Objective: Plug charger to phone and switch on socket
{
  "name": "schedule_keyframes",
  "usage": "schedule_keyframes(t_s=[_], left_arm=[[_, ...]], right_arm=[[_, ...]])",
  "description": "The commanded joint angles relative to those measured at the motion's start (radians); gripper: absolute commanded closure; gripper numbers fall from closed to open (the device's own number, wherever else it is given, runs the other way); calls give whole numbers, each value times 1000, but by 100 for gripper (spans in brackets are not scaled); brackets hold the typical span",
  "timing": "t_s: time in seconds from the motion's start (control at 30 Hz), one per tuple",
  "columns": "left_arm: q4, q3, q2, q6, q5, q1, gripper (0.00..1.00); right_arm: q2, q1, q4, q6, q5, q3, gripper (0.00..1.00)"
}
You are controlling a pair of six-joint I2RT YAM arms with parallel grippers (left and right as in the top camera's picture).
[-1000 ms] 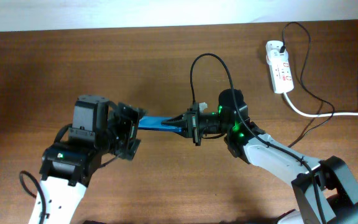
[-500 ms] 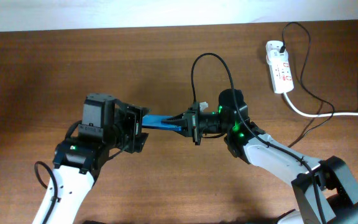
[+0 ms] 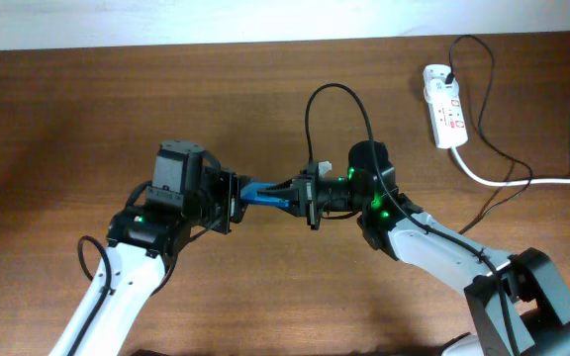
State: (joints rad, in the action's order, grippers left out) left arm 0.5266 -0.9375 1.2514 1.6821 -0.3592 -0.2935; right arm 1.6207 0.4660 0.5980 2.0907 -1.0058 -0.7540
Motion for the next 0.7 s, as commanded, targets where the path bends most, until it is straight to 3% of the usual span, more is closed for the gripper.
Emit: schedule_keyframes(t_s=[0.0,0.2,0.47,0.57,0.67], left_arm=[[-25,6,1,8,7,-3,66],[-26,6,1,8,8,-3,87],[-67,6,1,61,6,-3,87],[-67,6,1,60,0,-3,98],[-69,6,1,60,-5,-3,100]], right_arm=[[-10,-2,7,-5,-4,-15,96],[-10,-2,7,-5,-4,-15,96],[-10,-2,7,-5,-3,-15,96],[-10,-2,7,-5,-3,-15,95],[-10,-2,6,-6,-3,-15,88]])
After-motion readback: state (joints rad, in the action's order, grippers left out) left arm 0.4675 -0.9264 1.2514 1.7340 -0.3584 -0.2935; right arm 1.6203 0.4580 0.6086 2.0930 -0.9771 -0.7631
